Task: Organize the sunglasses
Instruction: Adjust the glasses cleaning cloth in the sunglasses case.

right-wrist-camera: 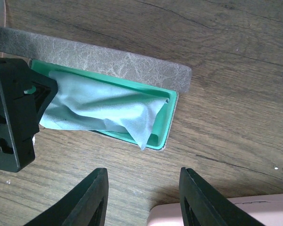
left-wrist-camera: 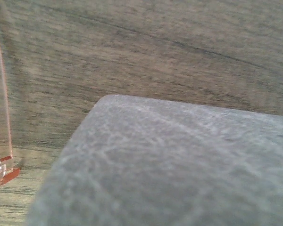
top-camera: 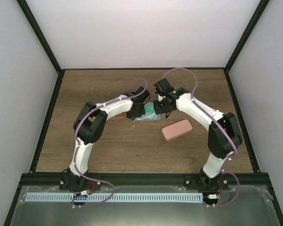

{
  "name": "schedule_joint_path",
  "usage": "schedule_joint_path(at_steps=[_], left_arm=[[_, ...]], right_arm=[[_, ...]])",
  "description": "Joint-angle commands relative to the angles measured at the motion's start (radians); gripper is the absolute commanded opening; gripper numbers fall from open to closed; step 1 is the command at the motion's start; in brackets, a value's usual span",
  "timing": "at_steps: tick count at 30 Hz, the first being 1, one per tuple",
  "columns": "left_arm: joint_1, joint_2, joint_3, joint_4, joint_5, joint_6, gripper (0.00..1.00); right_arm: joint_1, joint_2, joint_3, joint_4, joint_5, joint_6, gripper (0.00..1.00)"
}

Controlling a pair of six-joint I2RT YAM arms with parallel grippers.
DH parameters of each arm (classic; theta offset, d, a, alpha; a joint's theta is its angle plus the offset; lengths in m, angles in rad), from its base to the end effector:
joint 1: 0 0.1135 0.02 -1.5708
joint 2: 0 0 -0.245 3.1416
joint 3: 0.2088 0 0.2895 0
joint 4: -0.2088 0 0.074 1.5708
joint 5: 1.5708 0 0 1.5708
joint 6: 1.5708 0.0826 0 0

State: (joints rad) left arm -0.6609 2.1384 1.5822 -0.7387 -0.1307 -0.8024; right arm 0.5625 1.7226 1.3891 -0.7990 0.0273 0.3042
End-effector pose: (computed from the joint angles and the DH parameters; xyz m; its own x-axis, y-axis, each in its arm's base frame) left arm 0.3748 -0.2778 0.0715 -0.9453 -0.1680 -0.2795 -0.1427 0.9838 -0.1087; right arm 0.3487 0.2171 0.1779 -0.8875 -0.2056 -0.4123 -0.2698 0.9573 0.1035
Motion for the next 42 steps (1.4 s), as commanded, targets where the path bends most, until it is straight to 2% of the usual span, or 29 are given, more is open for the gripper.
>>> schedule_joint_path(at_steps=[1,20,27,42], left_arm=[[-0.002,-0.001,0.045,-0.001,-0.015,0.017,0.04],[-0.002,0.0,0.068,-0.002,-0.077,0.058,0.05],[-0.002,-0.048,0.044,0.057,-0.104,0.088,0.06],[-0.002,0.013,0.037,0.044,-0.087,0.088,0.17]], right_arm=[[0.004,-0.023,-0.007,0.015,0.0,0.01,0.43],[0.004,-0.015,-0.027,0.029,-0.009,0.01,0.43],[0.005,-0.004,-0.032,0.038,-0.022,0.012,0.43],[0.005,-0.013,-0.056,0.045,-0.036,0.014,0.43]])
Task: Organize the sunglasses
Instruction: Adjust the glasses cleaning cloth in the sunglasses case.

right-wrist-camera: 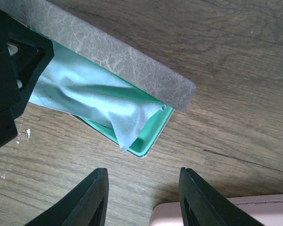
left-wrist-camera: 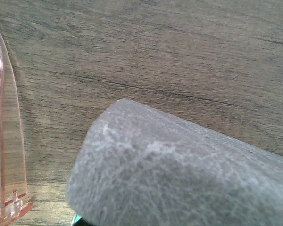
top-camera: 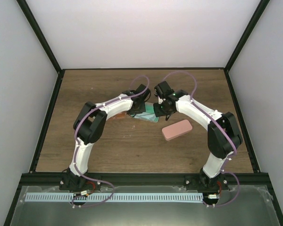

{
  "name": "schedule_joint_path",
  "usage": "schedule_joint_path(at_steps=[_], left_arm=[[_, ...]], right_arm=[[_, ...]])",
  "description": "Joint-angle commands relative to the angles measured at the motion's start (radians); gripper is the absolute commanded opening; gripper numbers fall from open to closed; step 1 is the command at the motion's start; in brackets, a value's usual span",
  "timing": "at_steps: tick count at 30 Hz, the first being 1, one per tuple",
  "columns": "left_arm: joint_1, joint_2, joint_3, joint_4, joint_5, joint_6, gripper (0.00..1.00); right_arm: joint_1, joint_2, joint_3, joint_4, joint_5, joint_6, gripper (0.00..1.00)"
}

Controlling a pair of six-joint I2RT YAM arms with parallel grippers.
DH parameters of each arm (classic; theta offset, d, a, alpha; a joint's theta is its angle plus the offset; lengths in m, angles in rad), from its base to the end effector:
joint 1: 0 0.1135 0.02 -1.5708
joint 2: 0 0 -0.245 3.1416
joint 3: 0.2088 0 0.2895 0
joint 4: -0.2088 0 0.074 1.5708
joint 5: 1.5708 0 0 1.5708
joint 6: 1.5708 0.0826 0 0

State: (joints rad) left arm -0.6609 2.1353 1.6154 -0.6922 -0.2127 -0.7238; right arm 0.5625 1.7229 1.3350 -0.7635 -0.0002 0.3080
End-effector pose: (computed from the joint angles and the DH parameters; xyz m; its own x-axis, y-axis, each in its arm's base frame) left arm 0.3904 -0.2815 0.0870 -0.9125 -0.1105 -0.3939 -0.0838 0.9929 -0.0844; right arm 0.3432 0.2164 0.1611 -0.8979 -0.2077 -0.3880 -0.2740 0.9537 0.1236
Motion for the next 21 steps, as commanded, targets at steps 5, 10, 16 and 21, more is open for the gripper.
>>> schedule_joint_path(at_steps=[5,10,16,21], left_arm=[[-0.002,-0.031,-0.034,0.019,-0.018,0.021,0.22],[-0.002,-0.123,-0.142,0.05,-0.031,0.021,0.24],[-0.001,-0.236,-0.248,0.075,-0.062,0.015,0.31],[0.003,-0.258,-0.226,0.059,-0.08,0.021,0.52]], right_arm=[[0.004,-0.04,-0.029,0.043,-0.063,0.029,0.4],[0.004,-0.077,-0.091,0.086,-0.123,0.065,0.24],[0.004,-0.073,-0.127,0.13,-0.158,0.103,0.01],[0.005,-0.06,-0.122,0.175,-0.238,0.14,0.01]])
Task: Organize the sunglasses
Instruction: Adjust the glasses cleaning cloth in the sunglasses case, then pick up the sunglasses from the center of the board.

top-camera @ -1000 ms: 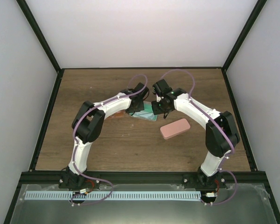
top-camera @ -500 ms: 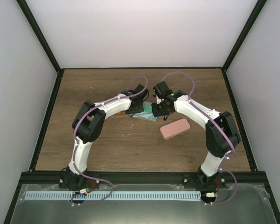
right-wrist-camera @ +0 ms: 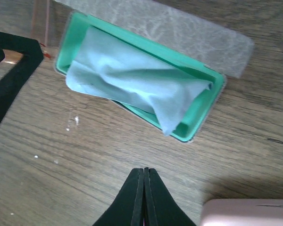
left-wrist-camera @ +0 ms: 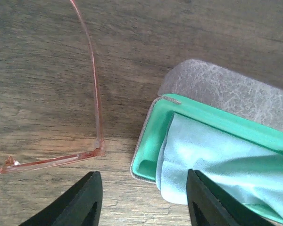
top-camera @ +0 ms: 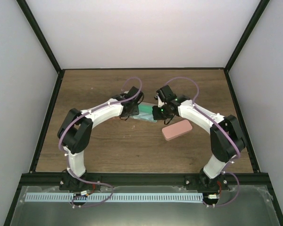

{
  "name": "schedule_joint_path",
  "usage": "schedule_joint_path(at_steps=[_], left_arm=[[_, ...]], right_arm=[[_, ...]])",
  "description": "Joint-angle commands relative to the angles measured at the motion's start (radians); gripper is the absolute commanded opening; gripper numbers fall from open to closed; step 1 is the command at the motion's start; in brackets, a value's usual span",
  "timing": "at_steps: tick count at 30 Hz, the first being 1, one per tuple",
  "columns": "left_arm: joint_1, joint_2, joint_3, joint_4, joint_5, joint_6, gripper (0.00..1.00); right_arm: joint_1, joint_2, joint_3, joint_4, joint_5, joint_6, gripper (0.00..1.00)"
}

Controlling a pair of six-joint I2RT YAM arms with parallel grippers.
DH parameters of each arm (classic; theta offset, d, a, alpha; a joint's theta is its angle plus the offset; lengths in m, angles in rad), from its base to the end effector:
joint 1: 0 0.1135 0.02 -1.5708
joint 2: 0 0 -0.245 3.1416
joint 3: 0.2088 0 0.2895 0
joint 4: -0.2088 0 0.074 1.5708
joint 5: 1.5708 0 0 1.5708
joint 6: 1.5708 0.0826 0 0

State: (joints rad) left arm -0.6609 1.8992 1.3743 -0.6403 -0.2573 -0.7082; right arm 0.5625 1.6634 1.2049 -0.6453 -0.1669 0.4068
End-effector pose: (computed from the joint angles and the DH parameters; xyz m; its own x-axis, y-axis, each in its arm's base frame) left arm 0.3562 -0.2504 0.1140 -0.8855 -0.1083 -0.4518 -0.0812 0.9936 -0.0791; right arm 0.3253 0.2213 0.1471 -0.9268 -0.1230 -0.3548 -0.2422 0.9179 0.3144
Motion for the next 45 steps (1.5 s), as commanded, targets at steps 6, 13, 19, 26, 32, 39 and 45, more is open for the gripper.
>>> schedule_joint_path(at_steps=[6,13,19,26,32,39,45], left_arm=[[0.037,-0.038,0.075,0.002,-0.061,0.04,0.82],[0.167,-0.131,0.049,-0.005,-0.053,0.075,0.87],[0.344,-0.073,0.086,-0.156,-0.045,0.076,0.75],[0.419,-0.013,0.034,-0.151,-0.011,0.134,0.7],[0.42,0.045,0.005,-0.143,-0.012,0.142,0.7],[0.419,0.049,-0.082,-0.106,0.027,0.158,0.65],[0.419,0.052,-0.118,-0.092,0.065,0.174,0.48]], right_arm=[[-0.015,-0.03,0.011,0.078,-0.105,0.059,0.01],[-0.016,-0.051,0.022,0.063,-0.115,0.055,0.07],[-0.016,-0.06,0.003,0.07,-0.125,0.068,0.1],[-0.016,-0.064,0.002,0.063,-0.124,0.062,0.11],[-0.016,-0.067,-0.008,0.061,-0.127,0.057,0.11],[-0.016,-0.068,-0.022,0.065,-0.13,0.055,0.11],[-0.016,-0.068,-0.031,0.073,-0.143,0.056,0.11]])
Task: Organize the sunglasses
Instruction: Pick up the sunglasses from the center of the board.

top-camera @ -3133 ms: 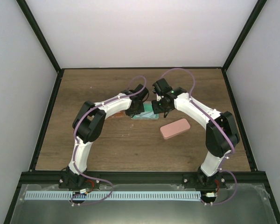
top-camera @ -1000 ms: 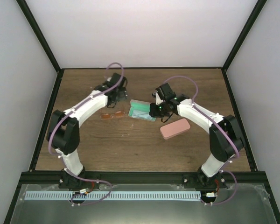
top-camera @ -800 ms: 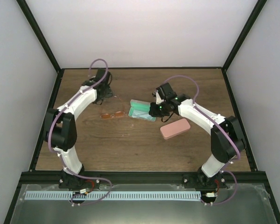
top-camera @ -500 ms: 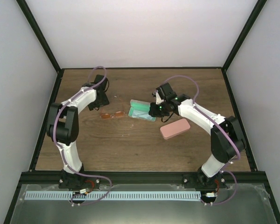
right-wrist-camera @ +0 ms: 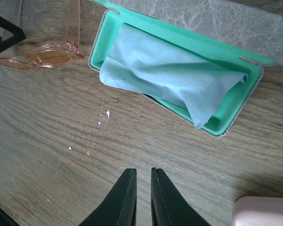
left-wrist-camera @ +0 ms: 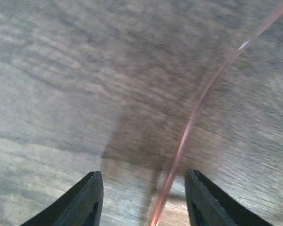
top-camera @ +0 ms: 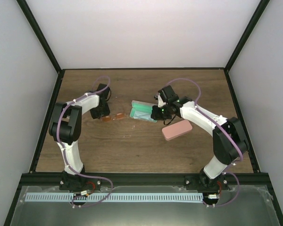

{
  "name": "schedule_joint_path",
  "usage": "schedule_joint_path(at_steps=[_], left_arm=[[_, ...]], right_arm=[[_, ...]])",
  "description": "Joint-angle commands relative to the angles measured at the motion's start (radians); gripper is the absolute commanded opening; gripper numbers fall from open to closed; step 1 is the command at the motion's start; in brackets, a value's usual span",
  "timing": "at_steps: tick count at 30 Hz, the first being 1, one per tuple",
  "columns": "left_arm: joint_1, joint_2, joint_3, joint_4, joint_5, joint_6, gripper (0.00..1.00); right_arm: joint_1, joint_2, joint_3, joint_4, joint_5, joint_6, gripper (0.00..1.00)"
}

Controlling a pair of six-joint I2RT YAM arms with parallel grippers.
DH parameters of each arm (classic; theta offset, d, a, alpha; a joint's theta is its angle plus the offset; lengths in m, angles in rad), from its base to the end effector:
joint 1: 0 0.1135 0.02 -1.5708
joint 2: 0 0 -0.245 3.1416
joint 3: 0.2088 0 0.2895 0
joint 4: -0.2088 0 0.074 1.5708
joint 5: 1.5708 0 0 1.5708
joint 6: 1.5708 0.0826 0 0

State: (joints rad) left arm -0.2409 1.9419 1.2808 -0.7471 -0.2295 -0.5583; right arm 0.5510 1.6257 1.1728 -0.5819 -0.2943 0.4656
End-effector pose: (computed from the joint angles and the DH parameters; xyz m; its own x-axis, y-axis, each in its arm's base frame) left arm 0.3873 -0.0758 0.0629 -0.9169 -0.3059 -0.2562 -0.3409 0.9342 0.1046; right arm 0.3219 0.2259 0.1566 -0.9361 -0.0709 -0.3444 -0.2316 0.8614 0.4521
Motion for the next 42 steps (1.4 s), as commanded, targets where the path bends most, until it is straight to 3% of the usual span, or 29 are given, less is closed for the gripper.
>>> schedule_joint_path(at_steps=[1,16,21,29,39,42], left_arm=[[-0.001,0.007,-0.026,0.015,0.044,0.026,0.45],[0.0,-0.118,-0.139,0.084,0.149,0.018,0.05],[-0.001,-0.174,-0.192,0.107,0.22,-0.014,0.04],[-0.001,-0.323,-0.293,0.113,0.258,-0.033,0.04],[-0.001,-0.432,-0.376,0.11,0.39,0.084,0.04],[-0.003,-0.462,-0.392,0.116,0.422,0.123,0.04]], right_arm=[[-0.006,-0.032,0.0,0.01,-0.016,-0.003,0.11],[-0.005,-0.065,-0.024,0.011,-0.039,0.002,0.11],[-0.005,-0.056,-0.006,-0.002,-0.075,0.001,0.15],[0.019,-0.038,0.075,-0.066,-0.085,0.003,0.36],[0.115,0.05,0.177,-0.073,-0.093,-0.037,0.57],[0.119,0.087,0.243,-0.08,-0.1,-0.027,0.6]])
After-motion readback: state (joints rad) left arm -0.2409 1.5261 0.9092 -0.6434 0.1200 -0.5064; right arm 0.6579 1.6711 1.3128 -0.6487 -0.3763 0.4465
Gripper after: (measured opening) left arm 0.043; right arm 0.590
